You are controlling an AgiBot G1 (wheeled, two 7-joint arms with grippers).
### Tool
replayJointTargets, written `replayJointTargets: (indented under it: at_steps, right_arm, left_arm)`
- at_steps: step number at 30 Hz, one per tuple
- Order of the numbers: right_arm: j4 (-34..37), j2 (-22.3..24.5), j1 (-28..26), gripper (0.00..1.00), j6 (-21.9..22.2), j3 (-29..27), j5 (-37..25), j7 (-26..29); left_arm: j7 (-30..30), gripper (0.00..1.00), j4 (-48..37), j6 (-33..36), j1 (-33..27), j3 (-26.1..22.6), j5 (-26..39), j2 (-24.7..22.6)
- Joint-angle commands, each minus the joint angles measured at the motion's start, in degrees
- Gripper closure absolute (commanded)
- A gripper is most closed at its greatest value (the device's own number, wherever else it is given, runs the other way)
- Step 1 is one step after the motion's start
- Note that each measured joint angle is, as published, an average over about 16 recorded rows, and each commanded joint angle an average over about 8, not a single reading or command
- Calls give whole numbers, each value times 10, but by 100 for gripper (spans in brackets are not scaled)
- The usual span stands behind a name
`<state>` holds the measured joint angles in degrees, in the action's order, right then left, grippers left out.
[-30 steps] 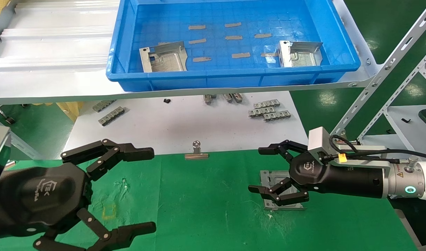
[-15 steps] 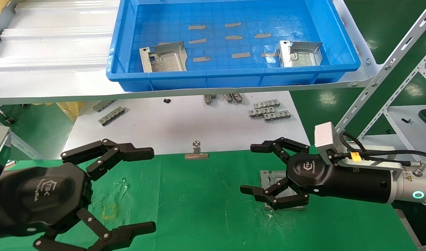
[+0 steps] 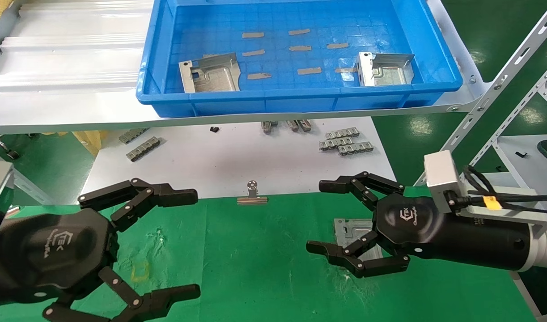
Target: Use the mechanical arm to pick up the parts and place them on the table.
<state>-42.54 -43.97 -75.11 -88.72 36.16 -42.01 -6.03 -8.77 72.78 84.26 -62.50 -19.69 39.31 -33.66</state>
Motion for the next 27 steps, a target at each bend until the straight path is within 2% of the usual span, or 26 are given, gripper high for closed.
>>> replayJointTargets:
  at_steps: [1,27]
  right_arm:
    - [-21,6,9,0,2,-14,0,11]
    - [-288,83,125,0,28,-187,1,155]
  left_arm:
    - [0,0,0,0,0,0,0,0]
    - [0,0,0,0,0,0,0,0]
